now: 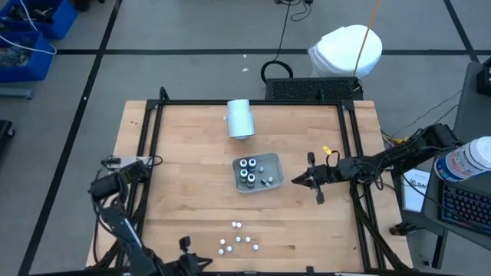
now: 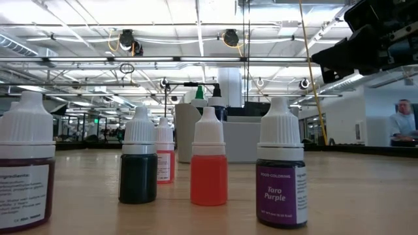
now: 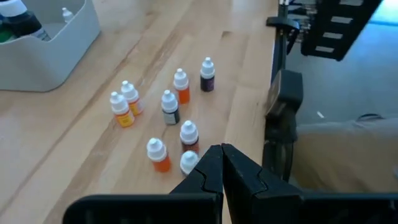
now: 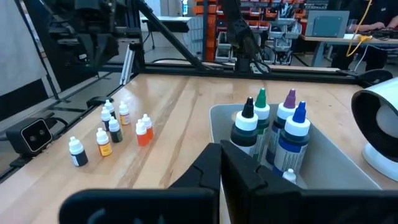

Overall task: Pick & Place food coloring
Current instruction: Put the blue food coloring bottle into the gray bin

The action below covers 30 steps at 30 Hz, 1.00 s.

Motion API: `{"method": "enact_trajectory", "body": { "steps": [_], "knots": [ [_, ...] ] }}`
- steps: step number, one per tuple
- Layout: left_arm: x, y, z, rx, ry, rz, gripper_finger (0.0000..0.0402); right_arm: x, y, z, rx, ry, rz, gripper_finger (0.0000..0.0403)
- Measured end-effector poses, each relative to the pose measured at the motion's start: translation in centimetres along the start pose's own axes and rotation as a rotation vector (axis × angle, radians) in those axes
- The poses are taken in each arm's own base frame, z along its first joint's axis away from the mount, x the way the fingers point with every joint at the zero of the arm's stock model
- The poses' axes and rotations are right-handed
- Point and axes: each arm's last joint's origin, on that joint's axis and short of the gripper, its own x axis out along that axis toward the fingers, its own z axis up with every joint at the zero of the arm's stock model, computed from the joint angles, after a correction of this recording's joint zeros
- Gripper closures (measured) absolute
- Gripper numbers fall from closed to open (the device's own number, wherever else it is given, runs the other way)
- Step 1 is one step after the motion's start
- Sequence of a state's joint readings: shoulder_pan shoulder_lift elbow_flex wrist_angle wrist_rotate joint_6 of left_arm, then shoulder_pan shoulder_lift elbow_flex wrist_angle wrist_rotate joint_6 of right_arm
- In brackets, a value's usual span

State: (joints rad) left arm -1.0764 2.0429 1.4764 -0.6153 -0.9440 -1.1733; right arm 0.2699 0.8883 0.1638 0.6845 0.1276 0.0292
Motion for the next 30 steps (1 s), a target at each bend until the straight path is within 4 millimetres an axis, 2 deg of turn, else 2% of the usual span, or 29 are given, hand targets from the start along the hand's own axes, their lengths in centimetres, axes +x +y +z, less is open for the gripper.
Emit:
{"method": "enact_trajectory", "body": {
  "steps": [4, 11, 17, 24, 30],
  "knots": [
    [1.8, 0.0, -0.1, -0.002, 0.007, 0.041, 0.0394, 0.0, 0.0, -0.3, -0.007, 0.029, 0.000, 0.0403],
    [4.2, 1.0, 0.7, -0.146, 0.118, 0.083, 0.0384, 0.0, 0.0, -0.3, -0.021, 0.028, 0.001, 0.0403],
    [4.8, 1.2, 0.9, -0.184, 0.197, 0.073, 0.0320, 0.0, 0.0, 0.0, -0.035, 0.003, 0.000, 0.0403],
    [4.9, 1.3, 1.0, -0.146, 0.204, 0.070, 0.0232, 0.0, 0.0, 0.0, -0.042, 0.003, 0.000, 0.0403],
    [6.1, 1.6, 0.6, -0.141, 0.248, 0.083, 0.0197, 0.0, 0.0, 0.0, -0.049, 0.003, -0.001, 0.0403]
  ]
}}
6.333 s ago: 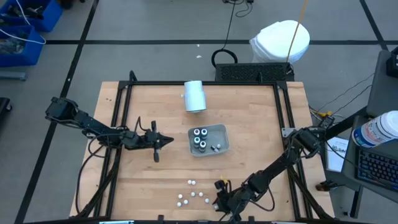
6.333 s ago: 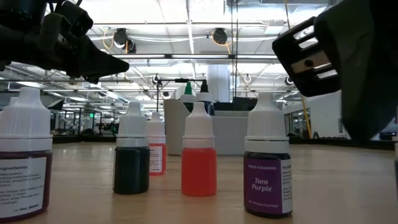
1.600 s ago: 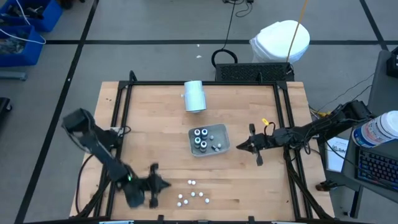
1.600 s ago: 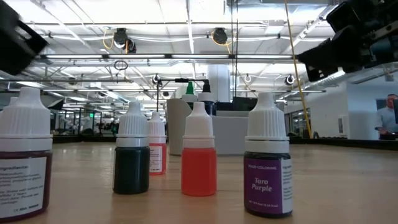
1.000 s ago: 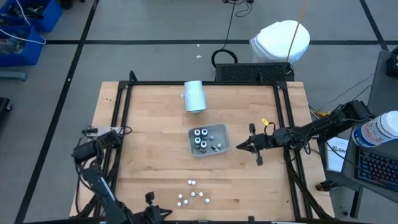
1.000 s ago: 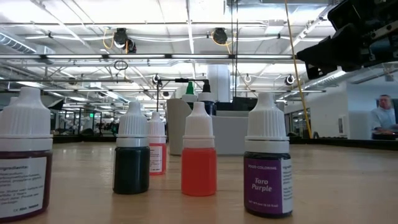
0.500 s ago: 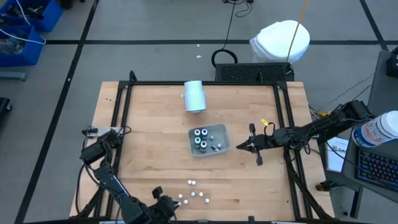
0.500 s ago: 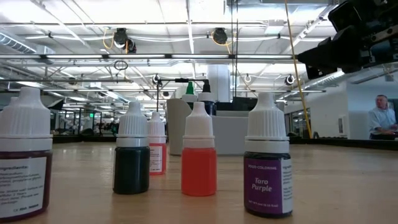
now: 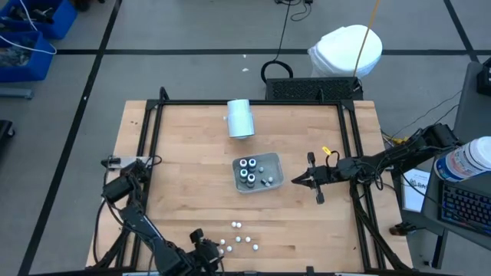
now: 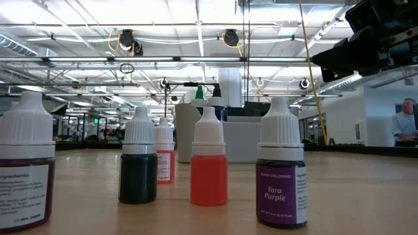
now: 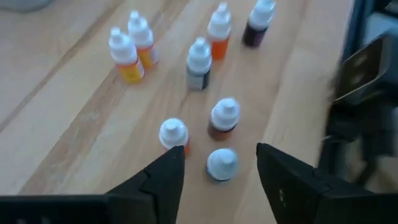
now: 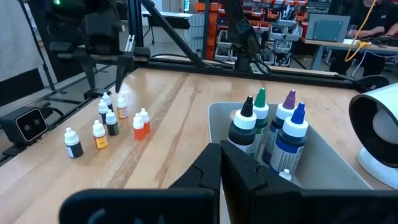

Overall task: Pick & Place food coloring
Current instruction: Put the blue food coloring bottle into the gray bin

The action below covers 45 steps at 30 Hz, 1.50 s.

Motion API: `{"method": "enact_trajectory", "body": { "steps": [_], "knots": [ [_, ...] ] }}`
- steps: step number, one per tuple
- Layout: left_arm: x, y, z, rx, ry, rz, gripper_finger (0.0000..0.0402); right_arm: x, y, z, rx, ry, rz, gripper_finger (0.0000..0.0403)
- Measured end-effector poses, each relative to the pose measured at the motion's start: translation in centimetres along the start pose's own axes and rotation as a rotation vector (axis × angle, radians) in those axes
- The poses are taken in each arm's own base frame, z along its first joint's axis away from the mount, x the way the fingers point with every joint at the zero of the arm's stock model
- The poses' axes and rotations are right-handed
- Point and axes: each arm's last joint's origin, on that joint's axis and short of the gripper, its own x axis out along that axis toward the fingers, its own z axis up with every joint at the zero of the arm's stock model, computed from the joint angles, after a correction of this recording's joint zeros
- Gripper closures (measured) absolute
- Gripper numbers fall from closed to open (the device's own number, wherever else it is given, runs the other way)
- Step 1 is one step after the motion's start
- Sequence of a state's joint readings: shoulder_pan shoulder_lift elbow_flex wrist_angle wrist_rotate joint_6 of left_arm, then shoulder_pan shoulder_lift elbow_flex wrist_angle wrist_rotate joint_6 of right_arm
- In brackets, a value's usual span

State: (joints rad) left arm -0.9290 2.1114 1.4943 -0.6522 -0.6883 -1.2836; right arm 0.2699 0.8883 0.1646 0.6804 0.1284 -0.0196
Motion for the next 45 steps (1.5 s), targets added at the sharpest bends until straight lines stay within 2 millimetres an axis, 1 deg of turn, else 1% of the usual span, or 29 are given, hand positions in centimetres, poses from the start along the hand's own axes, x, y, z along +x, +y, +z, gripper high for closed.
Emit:
{"method": "enact_trajectory", "body": {
  "steps": [3, 6, 9, 24, 27, 32, 37, 39, 45],
  "knots": [
    [1.1, 0.0, -0.3, 0.019, 0.052, -0.001, 0.0196, 0.0, 0.0, 0.0, 0.000, 0.003, 0.000, 0.0403],
    [1.6, 0.1, -0.3, 0.032, 0.101, -0.006, 0.0201, 0.0, 0.0, 0.0, 0.002, 0.003, 0.000, 0.0403],
    [1.8, 0.1, 0.0, 0.023, 0.106, -0.008, 0.0214, 0.0, 0.0, 0.0, 0.001, 0.003, 0.000, 0.0403],
    [1.8, 0.0, -0.1, 0.023, 0.136, -0.024, 0.0298, 0.0, 0.0, 0.0, 0.000, 0.003, 0.000, 0.0403],
    [1.8, -0.1, 0.0, 0.016, 0.135, -0.037, 0.0306, 0.0, 0.0, 0.0, 0.000, 0.003, 0.000, 0.0403],
    [1.8, -0.5, 0.1, 0.043, 0.126, -0.071, 0.0308, 0.0, 0.0, 0.0, 0.000, 0.003, 0.000, 0.0403],
    [2.0, -0.4, 0.3, 0.044, 0.121, -0.067, 0.0307, 0.0, 0.0, 0.0, 0.000, 0.003, 0.000, 0.0403],
    [2.1, -0.3, 0.5, 0.041, 0.120, -0.064, 0.0299, 0.0, 0.0, 0.0, 0.000, 0.003, 0.000, 0.0403],
    [2.5, -0.1, 0.9, 0.033, 0.162, -0.068, 0.0256, 0.0, 0.0, 0.0, 0.000, 0.003, 0.000, 0.0403]
  ]
}}
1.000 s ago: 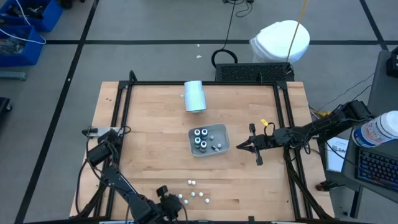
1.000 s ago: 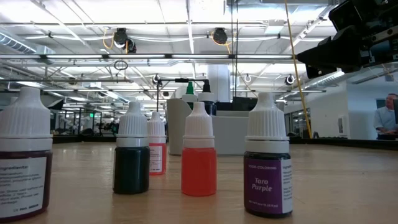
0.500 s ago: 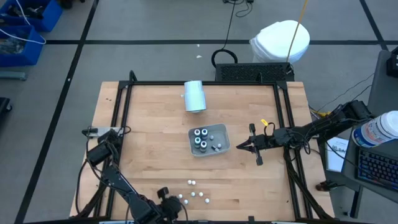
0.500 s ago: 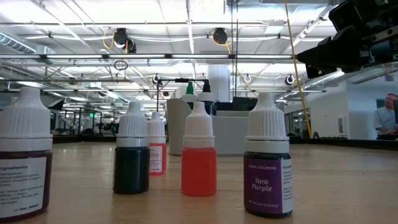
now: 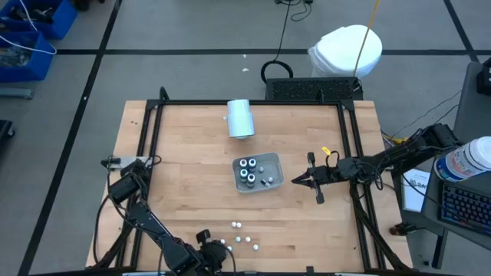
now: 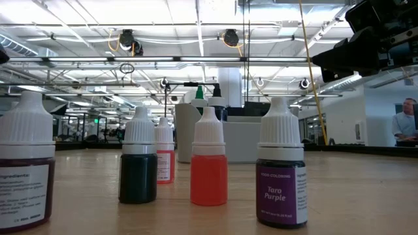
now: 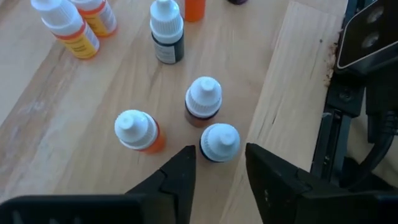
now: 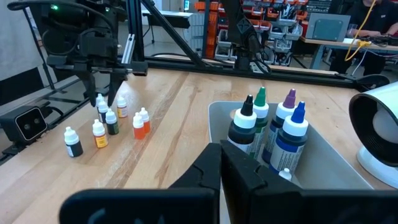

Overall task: Pick & Place food coloring
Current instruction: Put the blue food coloring bottle into the gray bin

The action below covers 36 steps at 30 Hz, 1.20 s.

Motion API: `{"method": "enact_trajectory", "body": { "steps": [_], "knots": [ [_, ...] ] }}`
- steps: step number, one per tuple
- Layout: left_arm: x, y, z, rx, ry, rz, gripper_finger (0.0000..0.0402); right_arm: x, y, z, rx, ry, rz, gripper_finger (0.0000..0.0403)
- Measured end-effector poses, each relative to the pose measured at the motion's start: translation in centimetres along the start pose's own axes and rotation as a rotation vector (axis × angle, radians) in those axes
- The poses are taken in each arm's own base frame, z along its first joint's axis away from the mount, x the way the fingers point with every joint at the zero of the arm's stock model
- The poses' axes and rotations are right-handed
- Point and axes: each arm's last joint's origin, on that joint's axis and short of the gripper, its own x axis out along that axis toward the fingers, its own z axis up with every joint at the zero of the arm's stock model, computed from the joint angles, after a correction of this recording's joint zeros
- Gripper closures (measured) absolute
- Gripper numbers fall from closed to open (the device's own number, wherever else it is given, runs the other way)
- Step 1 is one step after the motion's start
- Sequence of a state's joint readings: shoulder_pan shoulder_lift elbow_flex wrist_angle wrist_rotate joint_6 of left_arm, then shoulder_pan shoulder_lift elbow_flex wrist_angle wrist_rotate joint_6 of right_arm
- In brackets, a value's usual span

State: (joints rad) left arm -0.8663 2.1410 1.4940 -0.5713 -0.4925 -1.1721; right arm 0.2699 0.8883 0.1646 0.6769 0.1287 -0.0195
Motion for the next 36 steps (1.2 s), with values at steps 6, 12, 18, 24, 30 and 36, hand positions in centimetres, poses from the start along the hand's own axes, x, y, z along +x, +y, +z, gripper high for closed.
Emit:
{"method": "enact_trajectory", "body": {
  "steps": [6, 12, 18, 24, 30, 36],
  "knots": [
    [0.2, 0.1, 0.2, -0.003, 0.036, -0.010, 0.0222, 0.0, 0.0, 0.0, 0.000, 0.000, 0.000, 0.0403],
    [0.2, 0.1, 0.1, 0.000, 0.069, -0.026, 0.0193, 0.0, 0.0, 0.0, 0.000, 0.000, 0.000, 0.0403],
    [-0.1, 0.0, 0.3, 0.004, 0.098, -0.044, 0.0170, 0.0, 0.0, 0.0, 0.000, 0.000, 0.000, 0.0403],
    [0.1, 0.2, 0.8, 0.028, 0.112, -0.050, 0.0161, 0.0, 0.0, 0.0, 0.000, -0.001, 0.000, 0.0403],
    [-0.1, 0.5, 1.9, 0.048, 0.163, -0.087, 0.0160, 0.0, 0.0, 0.0, 0.000, -0.001, 0.000, 0.0403],
    [-1.5, 0.9, 3.5, 0.020, 0.130, -0.109, 0.0160, 0.0, 0.0, 0.0, 0.000, -0.001, 0.000, 0.0403]
  ]
}}
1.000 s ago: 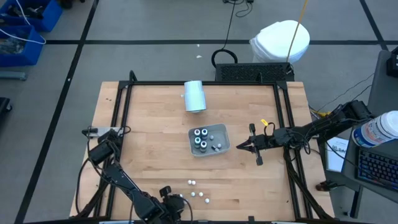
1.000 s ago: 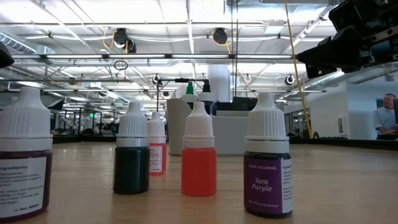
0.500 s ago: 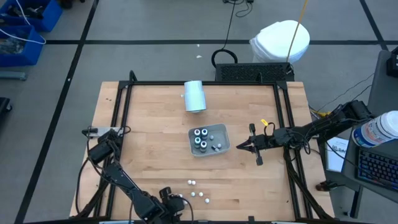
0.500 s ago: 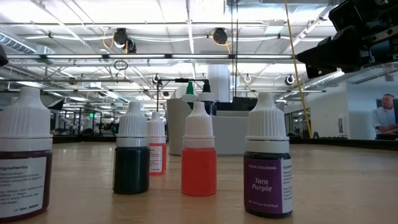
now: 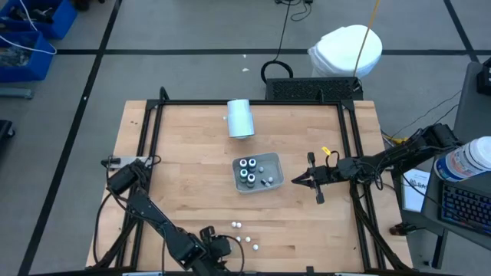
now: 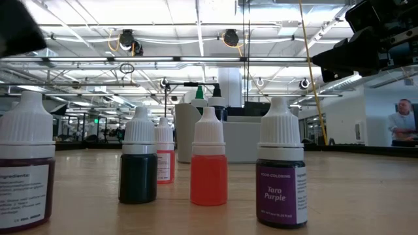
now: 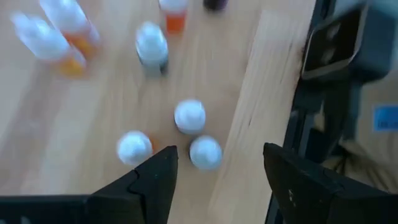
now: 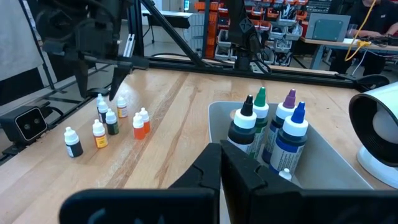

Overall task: Pick & Place food coloring
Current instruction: Put the blue food coloring bottle into the gray bin

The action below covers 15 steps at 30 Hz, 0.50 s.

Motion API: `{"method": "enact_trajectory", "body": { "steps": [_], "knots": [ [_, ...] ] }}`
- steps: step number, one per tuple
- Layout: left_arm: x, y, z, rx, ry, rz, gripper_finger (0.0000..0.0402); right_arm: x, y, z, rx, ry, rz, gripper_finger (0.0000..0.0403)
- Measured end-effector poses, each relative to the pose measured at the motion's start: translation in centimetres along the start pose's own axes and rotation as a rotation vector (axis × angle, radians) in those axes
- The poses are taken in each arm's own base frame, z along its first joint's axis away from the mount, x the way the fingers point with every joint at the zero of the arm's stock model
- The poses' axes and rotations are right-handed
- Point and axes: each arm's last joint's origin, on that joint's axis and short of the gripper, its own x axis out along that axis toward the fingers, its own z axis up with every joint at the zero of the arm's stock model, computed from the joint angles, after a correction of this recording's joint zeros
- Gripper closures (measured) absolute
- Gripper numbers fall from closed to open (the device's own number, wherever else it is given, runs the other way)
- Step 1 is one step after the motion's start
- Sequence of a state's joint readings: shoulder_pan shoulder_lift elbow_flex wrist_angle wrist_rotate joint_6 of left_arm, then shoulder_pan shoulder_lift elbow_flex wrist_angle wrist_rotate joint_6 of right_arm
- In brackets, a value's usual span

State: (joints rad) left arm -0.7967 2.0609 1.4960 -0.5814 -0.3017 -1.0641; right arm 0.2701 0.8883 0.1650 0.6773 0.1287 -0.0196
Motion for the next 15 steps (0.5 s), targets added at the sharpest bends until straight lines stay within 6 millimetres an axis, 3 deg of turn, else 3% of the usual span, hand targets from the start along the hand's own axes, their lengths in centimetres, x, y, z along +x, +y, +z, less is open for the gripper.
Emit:
{"method": "enact_trajectory", "body": {
  "steps": [15],
  "knots": [
    [0.09, 0.17, 0.06, 0.019, -0.053, 0.044, 0.0160, 0.00, 0.00, 0.00, 0.000, 0.000, 0.000, 0.0403]
  ]
}}
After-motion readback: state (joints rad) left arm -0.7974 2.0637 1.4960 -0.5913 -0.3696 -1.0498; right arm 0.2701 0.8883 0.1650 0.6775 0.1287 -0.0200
